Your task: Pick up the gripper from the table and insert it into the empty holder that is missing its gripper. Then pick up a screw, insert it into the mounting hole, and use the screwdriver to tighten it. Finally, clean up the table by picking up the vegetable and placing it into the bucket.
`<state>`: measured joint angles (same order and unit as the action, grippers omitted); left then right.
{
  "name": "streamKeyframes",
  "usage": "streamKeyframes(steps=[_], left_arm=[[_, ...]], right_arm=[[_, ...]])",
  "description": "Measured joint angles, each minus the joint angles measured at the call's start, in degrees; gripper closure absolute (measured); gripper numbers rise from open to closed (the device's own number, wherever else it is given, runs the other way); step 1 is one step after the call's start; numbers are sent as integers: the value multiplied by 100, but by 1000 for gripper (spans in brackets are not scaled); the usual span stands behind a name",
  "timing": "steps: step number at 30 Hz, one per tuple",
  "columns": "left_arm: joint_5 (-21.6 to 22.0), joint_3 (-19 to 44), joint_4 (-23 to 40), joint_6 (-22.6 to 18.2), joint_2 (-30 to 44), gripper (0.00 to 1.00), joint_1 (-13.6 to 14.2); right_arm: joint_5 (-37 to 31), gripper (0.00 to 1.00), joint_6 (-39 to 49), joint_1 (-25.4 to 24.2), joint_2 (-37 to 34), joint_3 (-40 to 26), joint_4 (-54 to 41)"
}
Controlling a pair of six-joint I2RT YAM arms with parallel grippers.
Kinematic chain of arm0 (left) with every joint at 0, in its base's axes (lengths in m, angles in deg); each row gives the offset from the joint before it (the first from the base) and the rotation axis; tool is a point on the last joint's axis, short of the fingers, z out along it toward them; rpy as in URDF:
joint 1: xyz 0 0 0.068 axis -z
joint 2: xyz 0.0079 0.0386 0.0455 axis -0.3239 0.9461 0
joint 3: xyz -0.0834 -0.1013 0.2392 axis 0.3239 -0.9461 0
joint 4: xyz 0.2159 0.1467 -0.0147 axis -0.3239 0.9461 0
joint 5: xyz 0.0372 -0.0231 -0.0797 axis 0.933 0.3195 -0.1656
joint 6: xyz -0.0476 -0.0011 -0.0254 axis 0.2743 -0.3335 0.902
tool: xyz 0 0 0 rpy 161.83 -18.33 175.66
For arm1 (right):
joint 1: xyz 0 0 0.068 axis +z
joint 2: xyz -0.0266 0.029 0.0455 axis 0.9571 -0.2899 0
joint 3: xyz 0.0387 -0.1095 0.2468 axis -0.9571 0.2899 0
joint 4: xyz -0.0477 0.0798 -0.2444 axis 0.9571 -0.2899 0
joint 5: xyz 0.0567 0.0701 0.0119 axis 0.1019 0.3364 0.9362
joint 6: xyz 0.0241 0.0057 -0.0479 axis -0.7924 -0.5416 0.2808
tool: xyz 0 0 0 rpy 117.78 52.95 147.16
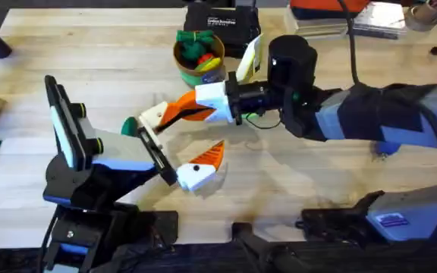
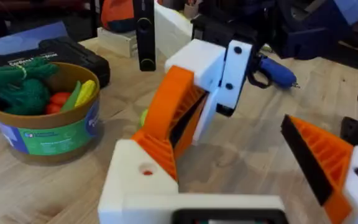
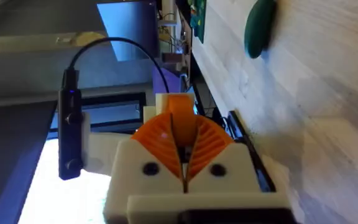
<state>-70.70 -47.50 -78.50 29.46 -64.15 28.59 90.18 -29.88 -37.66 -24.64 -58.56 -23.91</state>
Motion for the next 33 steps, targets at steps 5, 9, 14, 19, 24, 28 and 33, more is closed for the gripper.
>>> streamKeyframes(steps=[5,9,14,19,24,28,33], left_arm=[[56,-2,-4,16,0,15,0],[52,-2,-9,9,0,15,0],[-203,0,-2,-71,-2,15,73],[-202,0,-7,-157,-9,15,72],[-293,0,-8,-257,-15,15,72],[-348,0,-66,-355,-23,16,77],[-449,11,-114,-422,-76,15,81]], right_arm=[[-90,927,-45,38,0,0,2],[-86,844,-33,48,0,0,-29],[32,716,123,179,-22,0,-90],[110,578,210,155,-87,0,-23],[310,412,250,72,-151,10,48],[425,173,276,14,-179,47,26],[634,10,306,-80,-216,74,8]])
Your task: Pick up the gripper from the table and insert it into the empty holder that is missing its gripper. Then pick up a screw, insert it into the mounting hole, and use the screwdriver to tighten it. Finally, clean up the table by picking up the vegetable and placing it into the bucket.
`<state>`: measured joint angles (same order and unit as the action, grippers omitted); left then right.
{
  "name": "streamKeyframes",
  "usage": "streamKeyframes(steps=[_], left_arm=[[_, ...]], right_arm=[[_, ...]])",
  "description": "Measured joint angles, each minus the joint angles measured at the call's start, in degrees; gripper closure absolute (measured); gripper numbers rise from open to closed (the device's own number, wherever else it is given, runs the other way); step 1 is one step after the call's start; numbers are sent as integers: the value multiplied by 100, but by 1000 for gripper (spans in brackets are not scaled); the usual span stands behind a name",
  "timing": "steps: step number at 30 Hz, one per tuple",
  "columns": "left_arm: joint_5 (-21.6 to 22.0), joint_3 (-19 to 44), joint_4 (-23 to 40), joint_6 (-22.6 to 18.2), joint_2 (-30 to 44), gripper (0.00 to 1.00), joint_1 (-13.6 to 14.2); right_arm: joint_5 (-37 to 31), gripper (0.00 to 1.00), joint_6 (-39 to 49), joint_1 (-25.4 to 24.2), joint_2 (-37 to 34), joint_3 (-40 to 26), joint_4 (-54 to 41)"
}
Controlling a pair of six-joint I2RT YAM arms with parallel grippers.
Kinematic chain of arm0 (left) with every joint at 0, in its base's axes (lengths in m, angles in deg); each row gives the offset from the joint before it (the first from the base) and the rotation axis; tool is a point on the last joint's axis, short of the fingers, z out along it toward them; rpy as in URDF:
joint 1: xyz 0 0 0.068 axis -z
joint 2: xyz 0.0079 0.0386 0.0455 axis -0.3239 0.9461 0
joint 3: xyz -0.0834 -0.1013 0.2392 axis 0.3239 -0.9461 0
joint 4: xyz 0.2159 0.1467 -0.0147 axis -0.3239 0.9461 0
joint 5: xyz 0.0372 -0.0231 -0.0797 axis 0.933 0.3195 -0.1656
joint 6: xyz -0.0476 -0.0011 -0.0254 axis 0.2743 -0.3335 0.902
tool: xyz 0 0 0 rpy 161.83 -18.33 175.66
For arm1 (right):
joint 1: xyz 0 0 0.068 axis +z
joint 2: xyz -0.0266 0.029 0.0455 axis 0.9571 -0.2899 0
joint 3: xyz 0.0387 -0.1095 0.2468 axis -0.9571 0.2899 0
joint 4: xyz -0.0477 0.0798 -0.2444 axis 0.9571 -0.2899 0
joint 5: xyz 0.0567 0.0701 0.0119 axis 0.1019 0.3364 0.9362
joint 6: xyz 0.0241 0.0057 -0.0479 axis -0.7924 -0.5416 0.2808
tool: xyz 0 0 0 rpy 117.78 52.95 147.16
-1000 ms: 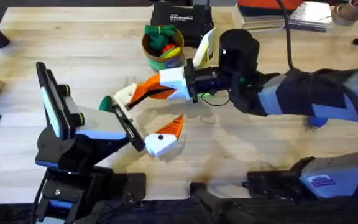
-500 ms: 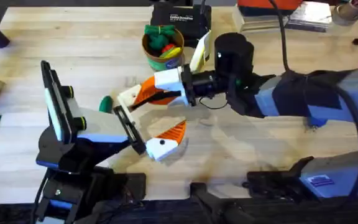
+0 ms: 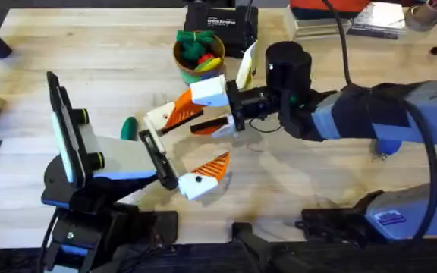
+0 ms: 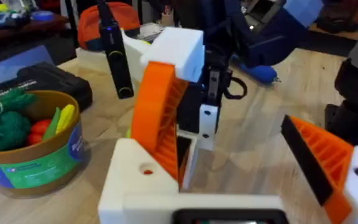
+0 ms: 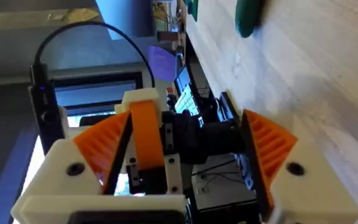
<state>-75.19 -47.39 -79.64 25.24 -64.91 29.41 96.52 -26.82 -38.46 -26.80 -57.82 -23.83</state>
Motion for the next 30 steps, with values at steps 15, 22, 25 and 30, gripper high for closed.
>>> streamKeyframes(steps=[15,22,25,30], left_arm=[[-446,-11,146,-7,4,15,120],[-482,-11,146,7,4,15,120],[-484,-11,146,7,4,16,120],[-487,-11,146,7,4,16,120]], right_arm=[[794,7,12,-250,2,-2,-107],[667,7,73,-558,2,-2,-82],[375,7,192,-690,2,-13,-28],[-199,7,527,-913,4,-204,-98]])
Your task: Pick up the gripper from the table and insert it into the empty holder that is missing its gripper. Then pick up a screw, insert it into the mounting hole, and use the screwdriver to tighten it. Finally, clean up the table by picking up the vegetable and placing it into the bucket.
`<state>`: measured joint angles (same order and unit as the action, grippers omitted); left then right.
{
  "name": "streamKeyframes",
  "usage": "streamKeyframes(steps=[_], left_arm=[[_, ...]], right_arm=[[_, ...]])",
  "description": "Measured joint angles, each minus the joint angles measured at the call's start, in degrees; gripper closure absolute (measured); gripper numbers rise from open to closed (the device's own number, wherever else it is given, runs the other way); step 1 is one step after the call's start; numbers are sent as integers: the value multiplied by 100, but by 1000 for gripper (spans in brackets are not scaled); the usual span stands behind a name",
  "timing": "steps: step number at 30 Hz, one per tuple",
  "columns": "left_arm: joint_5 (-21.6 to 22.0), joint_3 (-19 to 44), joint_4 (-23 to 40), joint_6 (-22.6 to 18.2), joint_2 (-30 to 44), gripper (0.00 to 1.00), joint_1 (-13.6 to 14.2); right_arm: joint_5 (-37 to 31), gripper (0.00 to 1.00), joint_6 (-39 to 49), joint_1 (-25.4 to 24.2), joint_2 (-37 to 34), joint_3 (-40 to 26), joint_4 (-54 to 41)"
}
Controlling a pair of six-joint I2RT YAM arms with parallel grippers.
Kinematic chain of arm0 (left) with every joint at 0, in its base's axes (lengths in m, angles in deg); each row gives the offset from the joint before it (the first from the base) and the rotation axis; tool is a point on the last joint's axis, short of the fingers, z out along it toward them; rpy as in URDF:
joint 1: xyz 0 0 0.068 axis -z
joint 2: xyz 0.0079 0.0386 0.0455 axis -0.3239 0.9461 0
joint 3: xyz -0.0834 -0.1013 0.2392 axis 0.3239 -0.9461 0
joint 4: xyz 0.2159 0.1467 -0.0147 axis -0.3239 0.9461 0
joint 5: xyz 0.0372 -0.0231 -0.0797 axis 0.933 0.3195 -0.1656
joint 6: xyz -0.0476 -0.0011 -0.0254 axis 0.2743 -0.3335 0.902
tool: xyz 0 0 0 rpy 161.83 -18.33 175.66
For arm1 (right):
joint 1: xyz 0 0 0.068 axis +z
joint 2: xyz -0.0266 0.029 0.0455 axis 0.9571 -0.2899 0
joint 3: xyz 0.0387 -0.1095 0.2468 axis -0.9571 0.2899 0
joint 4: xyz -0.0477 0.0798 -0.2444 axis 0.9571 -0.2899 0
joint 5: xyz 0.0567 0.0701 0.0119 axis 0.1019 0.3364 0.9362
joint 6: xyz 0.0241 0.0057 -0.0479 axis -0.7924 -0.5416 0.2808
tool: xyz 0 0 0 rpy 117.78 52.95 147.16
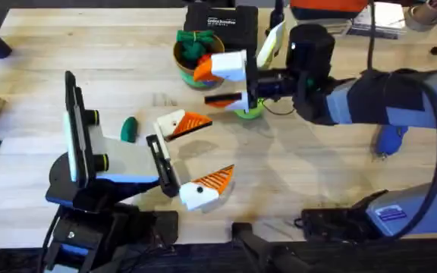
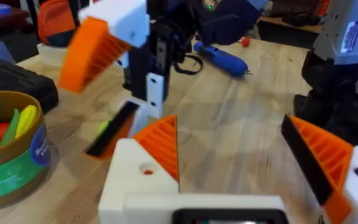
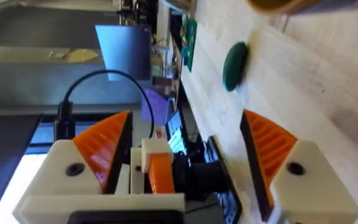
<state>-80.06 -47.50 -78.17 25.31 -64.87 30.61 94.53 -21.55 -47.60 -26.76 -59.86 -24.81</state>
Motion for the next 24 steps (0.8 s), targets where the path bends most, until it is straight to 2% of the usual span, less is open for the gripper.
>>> streamKeyframes(steps=[3,6,9,13,15,19,23,24], left_arm=[[0,0,0,0,0,15,0],[0,0,0,1,0,16,0],[-2,0,0,1,0,15,0],[-2,0,0,2,0,16,0],[-4,0,0,2,0,15,0],[-15,0,0,4,0,16,0],[-15,0,0,4,0,15,0],[-15,0,0,4,0,15,0]], right_arm=[[-319,7,367,-195,65,-342,-576],[-660,8,955,-406,206,-867,-1958],[-1133,7,1809,-520,411,-1447,-3721],[-2216,7,3095,-415,819,-2197,-6084],[-3109,7,3743,-226,1081,-2529,-7119],[-4542,6,4604,274,1391,-2794,-8210],[-5174,7,5023,611,1329,-2804,-8776],[-5266,60,5111,656,1290,-2804,-8798]])
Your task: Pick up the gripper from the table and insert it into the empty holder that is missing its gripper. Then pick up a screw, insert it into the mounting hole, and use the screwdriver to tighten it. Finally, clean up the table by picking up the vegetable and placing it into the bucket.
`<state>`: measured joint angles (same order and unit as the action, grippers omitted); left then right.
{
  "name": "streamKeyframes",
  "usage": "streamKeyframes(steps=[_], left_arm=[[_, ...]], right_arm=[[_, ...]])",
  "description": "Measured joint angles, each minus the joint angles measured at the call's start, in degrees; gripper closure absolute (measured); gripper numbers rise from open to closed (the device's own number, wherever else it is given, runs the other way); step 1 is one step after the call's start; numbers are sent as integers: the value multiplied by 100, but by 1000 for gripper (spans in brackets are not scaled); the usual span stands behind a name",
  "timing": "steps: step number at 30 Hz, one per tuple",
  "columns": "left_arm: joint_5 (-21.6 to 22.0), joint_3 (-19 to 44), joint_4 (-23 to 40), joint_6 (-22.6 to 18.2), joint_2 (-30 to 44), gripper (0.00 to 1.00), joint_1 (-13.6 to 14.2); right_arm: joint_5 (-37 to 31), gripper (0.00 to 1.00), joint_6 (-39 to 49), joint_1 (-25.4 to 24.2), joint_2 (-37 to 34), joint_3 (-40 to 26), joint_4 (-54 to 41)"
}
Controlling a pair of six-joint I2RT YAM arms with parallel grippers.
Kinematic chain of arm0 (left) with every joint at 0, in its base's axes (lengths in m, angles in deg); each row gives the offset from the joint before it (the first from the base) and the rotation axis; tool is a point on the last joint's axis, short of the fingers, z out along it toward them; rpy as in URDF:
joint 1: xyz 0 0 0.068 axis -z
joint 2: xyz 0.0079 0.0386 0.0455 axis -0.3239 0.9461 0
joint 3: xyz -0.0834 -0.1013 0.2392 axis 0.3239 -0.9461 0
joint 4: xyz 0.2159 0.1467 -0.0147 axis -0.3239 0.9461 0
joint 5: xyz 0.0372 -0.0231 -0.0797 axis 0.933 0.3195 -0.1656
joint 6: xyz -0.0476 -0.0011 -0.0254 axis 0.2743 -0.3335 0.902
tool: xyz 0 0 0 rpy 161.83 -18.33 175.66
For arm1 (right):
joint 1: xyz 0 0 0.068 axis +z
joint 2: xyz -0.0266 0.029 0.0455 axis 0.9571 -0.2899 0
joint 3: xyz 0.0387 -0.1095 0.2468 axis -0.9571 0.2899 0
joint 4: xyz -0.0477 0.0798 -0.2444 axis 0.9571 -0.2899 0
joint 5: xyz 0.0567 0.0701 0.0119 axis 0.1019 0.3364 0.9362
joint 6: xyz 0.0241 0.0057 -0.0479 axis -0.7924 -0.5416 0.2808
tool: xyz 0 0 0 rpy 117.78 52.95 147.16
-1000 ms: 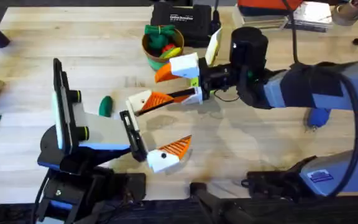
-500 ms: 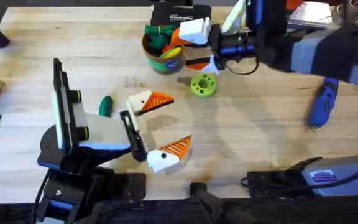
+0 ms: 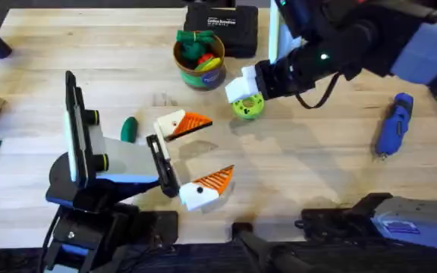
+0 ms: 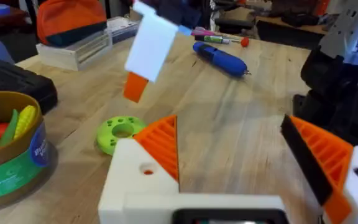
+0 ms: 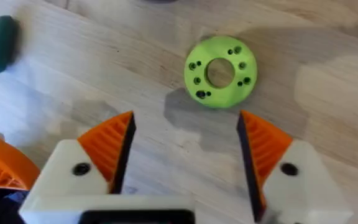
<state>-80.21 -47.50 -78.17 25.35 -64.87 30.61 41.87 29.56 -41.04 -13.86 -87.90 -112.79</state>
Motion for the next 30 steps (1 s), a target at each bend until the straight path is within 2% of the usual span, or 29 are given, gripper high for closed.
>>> streamKeyframes(steps=[2,4,5,7,9,11,17,30], left_arm=[[0,0,0,0,0,15,0],[0,0,0,2,0,15,0],[0,0,0,2,0,15,0],[0,0,0,1,0,15,0],[0,0,0,2,0,15,0],[0,0,0,2,0,16,0],[0,0,0,2,0,15,0],[0,0,0,17,0,15,0]], right_arm=[[-139,163,118,84,-79,0,9],[-255,180,216,162,-171,0,8],[-289,220,246,201,-230,0,9],[-351,369,317,263,-375,0,12],[-380,561,354,318,-550,0,15],[-402,668,367,362,-745,0,35],[-541,681,372,416,-1199,0,67],[-723,653,390,538,-1589,0,552]])
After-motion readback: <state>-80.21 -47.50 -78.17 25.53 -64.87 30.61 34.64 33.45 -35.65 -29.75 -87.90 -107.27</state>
